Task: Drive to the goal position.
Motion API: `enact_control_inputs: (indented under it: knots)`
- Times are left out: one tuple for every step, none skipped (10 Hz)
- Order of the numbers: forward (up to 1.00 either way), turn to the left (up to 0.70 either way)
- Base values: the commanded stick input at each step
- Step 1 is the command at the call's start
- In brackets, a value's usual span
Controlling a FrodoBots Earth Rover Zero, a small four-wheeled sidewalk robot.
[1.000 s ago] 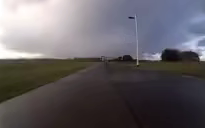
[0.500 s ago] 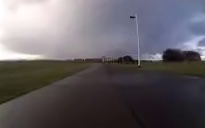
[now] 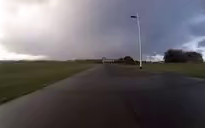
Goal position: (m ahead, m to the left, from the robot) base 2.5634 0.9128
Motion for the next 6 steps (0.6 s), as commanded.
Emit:
enact_control_inputs:
  knots:
    - [0.70,0.00]
    - [0.70,0.00]
    - [0.70,0.00]
    - [0.70,0.00]
    - [0.70,0.00]
    - [0.70,0.00]
